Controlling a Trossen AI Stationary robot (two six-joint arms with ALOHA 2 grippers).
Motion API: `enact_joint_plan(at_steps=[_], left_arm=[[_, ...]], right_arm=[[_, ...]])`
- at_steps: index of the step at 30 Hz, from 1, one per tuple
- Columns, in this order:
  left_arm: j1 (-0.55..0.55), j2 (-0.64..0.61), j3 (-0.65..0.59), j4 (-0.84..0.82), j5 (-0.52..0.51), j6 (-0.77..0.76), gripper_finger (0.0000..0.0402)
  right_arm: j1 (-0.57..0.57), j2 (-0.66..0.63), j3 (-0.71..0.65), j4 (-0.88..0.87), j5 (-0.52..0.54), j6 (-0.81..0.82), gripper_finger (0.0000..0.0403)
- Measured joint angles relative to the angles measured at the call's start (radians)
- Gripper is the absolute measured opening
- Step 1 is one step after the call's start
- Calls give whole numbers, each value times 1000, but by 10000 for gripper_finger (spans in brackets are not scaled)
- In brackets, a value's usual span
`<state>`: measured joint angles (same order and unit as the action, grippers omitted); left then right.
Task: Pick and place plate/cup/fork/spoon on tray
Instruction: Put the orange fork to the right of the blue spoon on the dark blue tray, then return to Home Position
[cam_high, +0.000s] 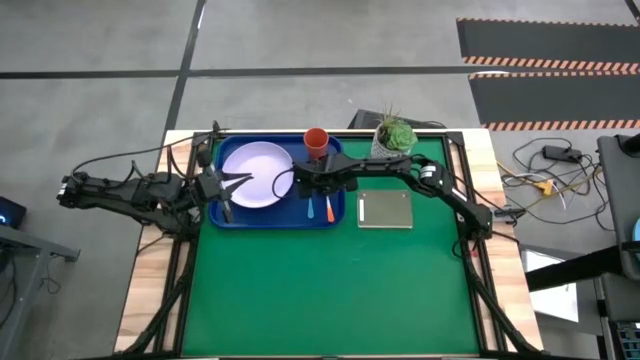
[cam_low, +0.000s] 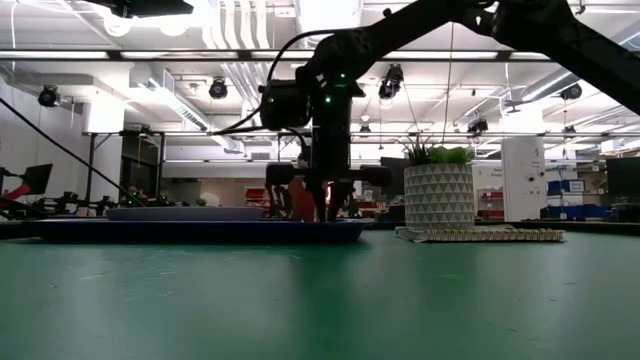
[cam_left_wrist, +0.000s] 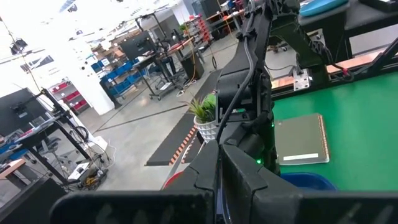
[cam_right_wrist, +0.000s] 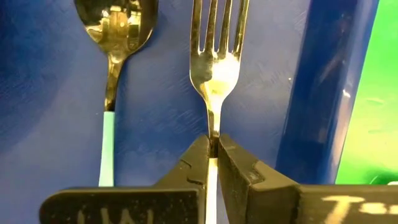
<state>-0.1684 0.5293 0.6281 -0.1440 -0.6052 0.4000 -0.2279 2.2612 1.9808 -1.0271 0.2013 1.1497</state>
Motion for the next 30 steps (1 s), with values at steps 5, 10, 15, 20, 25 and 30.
enact_joint_plan(at_steps=[5, 10, 15, 20, 25, 30], left_arm=[[0, 0, 0, 0, 0, 0, 0], [0, 0, 0, 0, 0, 0, 0], [0, 0, 0, 0, 0, 0, 0], [0, 0, 0, 0, 0, 0, 0], [0, 15, 1, 0, 0, 0, 0], [0, 29, 1, 5, 0, 2, 0]], right_arm=[[-2, 0, -1, 4, 9, 27, 16], [-6, 0, -1, 9, 9, 48, 45], [-8, 0, -1, 12, 9, 43, 83], [-8, 0, 7, 8, 8, 17, 108], [-8, 0, 55, 5, 3, -32, 116], [6, -9, 111, -49, 3, -116, 110]])
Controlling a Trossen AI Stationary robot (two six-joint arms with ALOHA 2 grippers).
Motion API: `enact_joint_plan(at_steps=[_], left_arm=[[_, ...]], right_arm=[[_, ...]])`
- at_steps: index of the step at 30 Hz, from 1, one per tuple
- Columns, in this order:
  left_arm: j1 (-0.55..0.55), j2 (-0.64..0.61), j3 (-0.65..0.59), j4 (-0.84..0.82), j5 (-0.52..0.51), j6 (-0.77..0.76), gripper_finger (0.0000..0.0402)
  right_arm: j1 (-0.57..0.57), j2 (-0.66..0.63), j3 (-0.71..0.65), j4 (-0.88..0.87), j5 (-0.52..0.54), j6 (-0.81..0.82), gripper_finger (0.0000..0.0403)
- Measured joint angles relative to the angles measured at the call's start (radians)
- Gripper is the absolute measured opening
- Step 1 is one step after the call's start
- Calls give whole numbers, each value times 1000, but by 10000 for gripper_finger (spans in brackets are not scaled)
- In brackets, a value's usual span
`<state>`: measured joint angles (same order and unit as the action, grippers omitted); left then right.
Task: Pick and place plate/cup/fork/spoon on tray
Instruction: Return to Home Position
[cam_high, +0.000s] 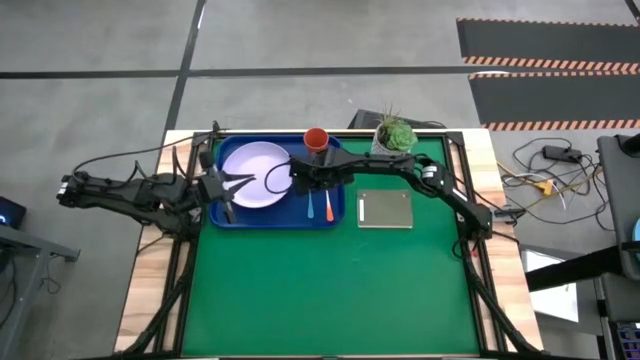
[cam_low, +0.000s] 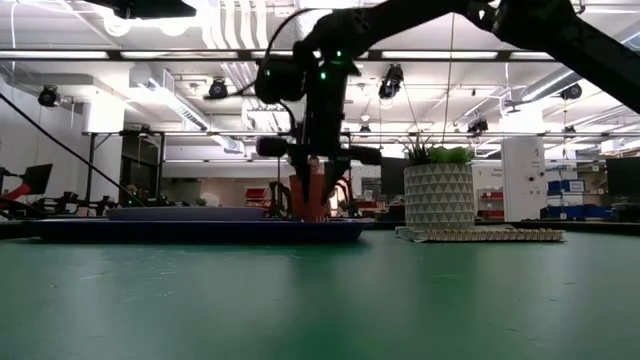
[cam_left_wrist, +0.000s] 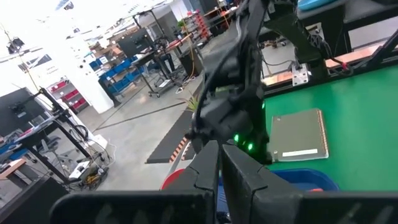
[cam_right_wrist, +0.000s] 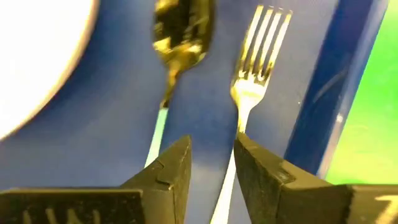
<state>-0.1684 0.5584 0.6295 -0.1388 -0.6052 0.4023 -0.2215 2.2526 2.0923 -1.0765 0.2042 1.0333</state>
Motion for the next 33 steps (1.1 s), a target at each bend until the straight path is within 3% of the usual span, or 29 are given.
enact_joint_plan(at_steps=[9, 15, 22, 33], left_arm=[[0, 10, 0, 4, 0, 5, 0], [0, 10, 0, 9, 0, 27, 0], [0, 30, 0, 24, 0, 79, 0], [0, 86, 0, 23, 0, 74, 0]], right_arm=[[119, -25, 14, -26, 13, -274, 91], [231, -27, 14, -25, 157, -370, 75], [339, -27, 12, -23, 188, -591, 58], [353, -79, -57, -44, 184, -1062, 31]])
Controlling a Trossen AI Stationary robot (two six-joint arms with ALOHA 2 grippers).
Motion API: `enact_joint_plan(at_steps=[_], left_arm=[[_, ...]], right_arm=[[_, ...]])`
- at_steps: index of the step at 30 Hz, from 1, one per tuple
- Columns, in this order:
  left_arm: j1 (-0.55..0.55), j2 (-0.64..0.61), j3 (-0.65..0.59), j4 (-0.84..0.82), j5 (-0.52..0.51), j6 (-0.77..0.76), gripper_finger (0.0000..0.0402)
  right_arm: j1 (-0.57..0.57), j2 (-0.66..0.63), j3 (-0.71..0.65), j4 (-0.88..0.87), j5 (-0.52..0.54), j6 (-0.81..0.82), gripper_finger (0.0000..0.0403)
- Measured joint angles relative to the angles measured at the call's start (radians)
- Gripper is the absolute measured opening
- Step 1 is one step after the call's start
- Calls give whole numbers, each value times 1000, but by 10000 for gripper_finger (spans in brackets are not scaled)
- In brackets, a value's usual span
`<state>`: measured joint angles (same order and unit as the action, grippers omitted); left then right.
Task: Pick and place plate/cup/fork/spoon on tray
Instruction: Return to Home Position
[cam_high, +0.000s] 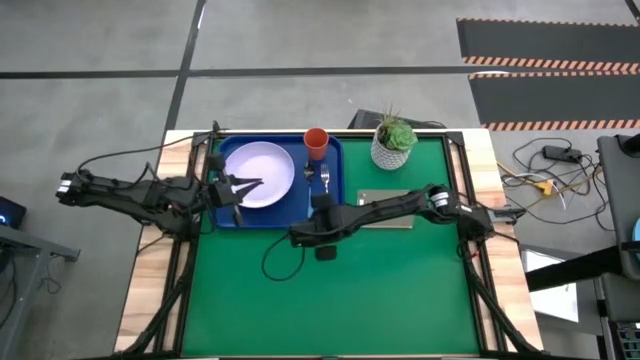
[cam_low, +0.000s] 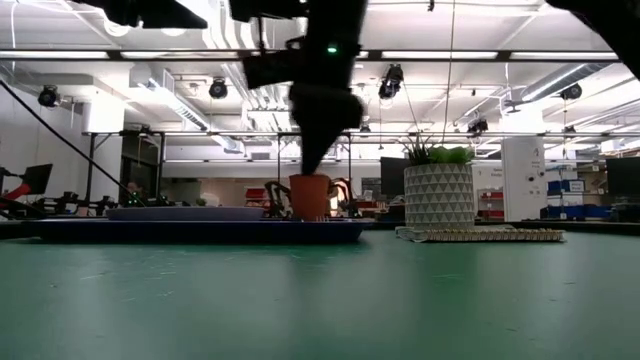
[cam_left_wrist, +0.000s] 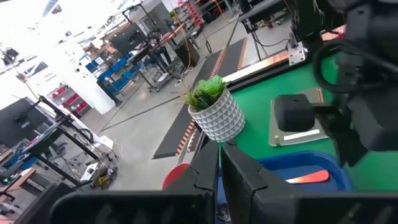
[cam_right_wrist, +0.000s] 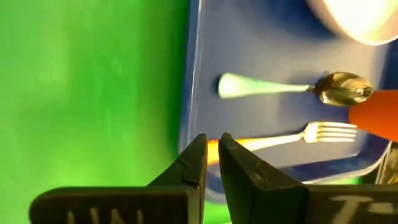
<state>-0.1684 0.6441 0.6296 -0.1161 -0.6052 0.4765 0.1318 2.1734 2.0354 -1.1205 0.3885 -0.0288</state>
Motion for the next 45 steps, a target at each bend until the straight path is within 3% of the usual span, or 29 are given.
enact_joint_plan(at_steps=[4, 8, 17, 23, 33, 45], left_arm=[[0, 2, 0, 2, 0, -45, 0], [0, -5, 0, 2, 0, -52, 0], [0, 7, -2, 9, 34, -79, 0], [1, 2, -28, 7, 152, -72, 0], [1, -247, -155, 1, 306, -130, 0], [0, -631, -338, 8, 317, -161, 0]], right_arm=[[-28, -103, -153, 57, -103, -99, 27], [-67, -290, -430, 294, -236, -126, 27], [-123, -778, -1035, 833, -237, -168, 27], [-124, -1092, -1306, 1012, -222, -174, 27], [-124, -1551, -1563, 1079, -202, -172, 27], [-124, -1935, -1725, 1063, -204, -174, 27]])
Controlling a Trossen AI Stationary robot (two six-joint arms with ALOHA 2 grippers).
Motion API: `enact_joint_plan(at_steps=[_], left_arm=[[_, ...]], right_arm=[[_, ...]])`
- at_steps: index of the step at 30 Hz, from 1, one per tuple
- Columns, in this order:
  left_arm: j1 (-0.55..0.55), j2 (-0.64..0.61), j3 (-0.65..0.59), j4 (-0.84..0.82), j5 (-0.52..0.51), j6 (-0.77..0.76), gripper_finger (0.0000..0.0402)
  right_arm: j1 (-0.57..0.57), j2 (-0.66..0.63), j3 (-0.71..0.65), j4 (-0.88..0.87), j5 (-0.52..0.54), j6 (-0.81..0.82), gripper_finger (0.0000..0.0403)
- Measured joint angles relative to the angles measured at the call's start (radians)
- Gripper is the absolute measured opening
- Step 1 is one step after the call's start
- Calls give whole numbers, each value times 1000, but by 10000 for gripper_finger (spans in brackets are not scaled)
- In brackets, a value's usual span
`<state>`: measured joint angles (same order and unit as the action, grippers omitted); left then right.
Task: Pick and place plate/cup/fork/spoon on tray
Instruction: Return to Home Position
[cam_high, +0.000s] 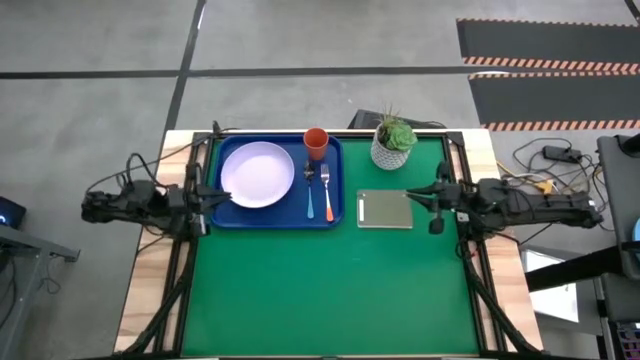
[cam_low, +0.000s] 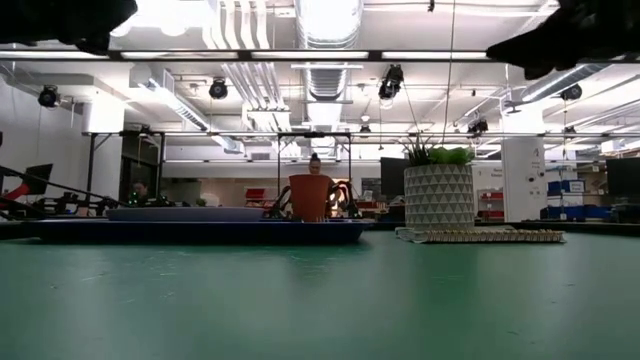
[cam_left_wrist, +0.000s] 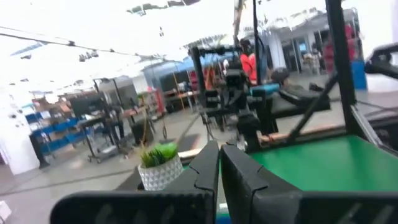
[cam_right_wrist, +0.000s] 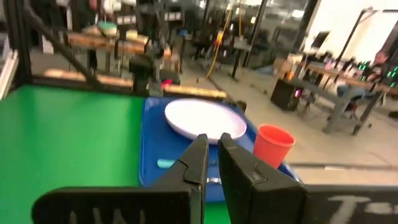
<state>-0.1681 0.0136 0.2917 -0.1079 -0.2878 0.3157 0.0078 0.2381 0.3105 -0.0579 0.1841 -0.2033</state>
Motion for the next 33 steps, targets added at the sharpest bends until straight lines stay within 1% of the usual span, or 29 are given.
enact_joint_plan(at_steps=[1, 3, 5, 9, 10, 12, 14, 17, 21, 23, 25, 29, 33], left_arm=[[0, -12, -11, 24, 0, 0, 0], [0, -9, -39, 21, -2, 1, 0], [0, 6, -40, 51, 1, -4, 0], [0, 28, -69, 54, 3, -80, 0], [0, 27, -86, 54, 7, -99, 0], [0, 22, -124, 98, 19, -108, 0], [0, 12, -180, 157, 29, -108, 0], [1, 11, -280, 279, 28, -105, 0], [2, 35, -283, 291, 26, -187, 0], [2, 44, -283, 296, 21, -193, 0], [2, 52, -283, 300, 16, -168, 0], [2, 75, -284, 273, 4, -85, 0], [2, 106, -283, 274, -1, -81, 0]], right_arm=[[0, -25, -14, -1, 0, -2, 27], [0, -75, -39, -6, 0, -9, 27], [0, -124, -58, -17, 0, -20, 27], [0, -229, -90, -84, -3, -49, 27], [0, -237, -92, -84, -5, -57, 27], [1, -237, -96, -115, -12, -77, 27], [0, -211, -95, -110, -48, -99, 27], [1, -214, -118, -95, -115, -110, 27], [0, -238, -187, -39, -160, -113, 27], [0, -237, -241, 44, -159, -112, 27], [0, -237, -298, 126, -162, -107, 27], [0, -230, -297, 119, -167, -104, 27], [0, -222, -298, 113, -158, -79, 27]])
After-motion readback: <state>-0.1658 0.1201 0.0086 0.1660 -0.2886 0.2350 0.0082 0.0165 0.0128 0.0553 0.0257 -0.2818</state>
